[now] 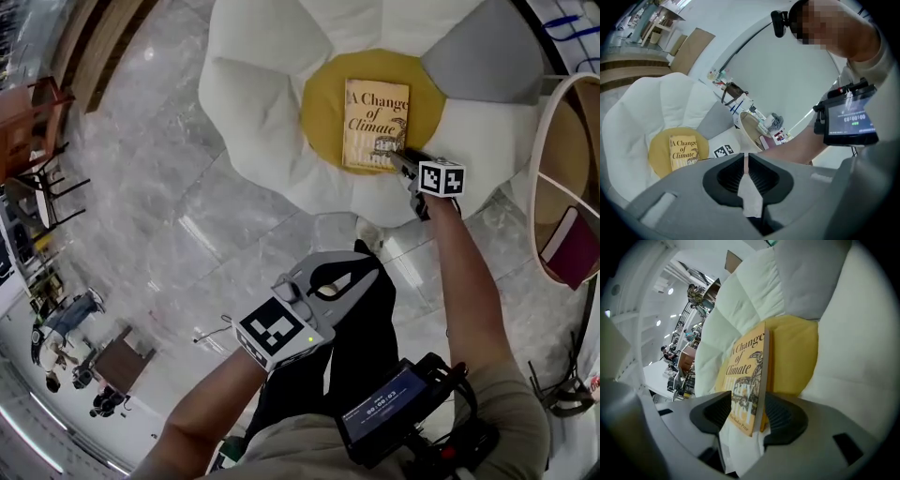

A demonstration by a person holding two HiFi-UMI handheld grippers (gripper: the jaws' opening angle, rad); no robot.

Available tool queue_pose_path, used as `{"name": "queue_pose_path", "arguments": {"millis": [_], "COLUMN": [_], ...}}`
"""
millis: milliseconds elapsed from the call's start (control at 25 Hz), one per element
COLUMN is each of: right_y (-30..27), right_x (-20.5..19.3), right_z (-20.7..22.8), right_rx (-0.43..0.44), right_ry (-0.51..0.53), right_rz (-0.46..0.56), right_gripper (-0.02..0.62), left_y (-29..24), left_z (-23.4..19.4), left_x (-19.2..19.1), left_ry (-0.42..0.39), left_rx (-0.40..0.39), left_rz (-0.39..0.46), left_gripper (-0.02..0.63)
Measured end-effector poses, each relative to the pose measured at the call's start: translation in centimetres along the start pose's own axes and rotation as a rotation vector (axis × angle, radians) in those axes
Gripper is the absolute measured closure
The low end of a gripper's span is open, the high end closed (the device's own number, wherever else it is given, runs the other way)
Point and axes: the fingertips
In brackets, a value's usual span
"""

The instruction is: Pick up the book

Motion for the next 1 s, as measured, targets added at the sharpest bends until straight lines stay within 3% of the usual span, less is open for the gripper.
{"name": "queue_pose_path", "arguments": {"millis": [520, 720, 1000], "right_y": [-4.0, -3.8, -2.8], "right_x": [0.3, 0.5, 0.6], "right_z": [1.8, 1.1, -0.5], "right_rx": [0.003, 0.026, -0.050], "right_ry": [-0.001, 0.010, 0.079], "right_rz": [-0.082, -0.095, -0.044], "right_gripper": [0.318, 0.330, 0.339], "left_y": [-1.0, -0.8, 0.7], "left_z": [-2.1, -2.3, -2.2], "left_x": [-1.6, -1.9, -0.8], "left_ry": [0.085, 0.123, 0.126], "left_rx": [0.008, 0.011, 0.023], "left_rz": [0.035, 0.052, 0.082], "left_gripper": [0.594, 0.594, 0.594]}}
Point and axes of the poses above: the fingertips, and each gripper's own axes: y backward along the fingers, z to its right, x out of its top, and after that the axes turned 4 degrees about -y, right-handed
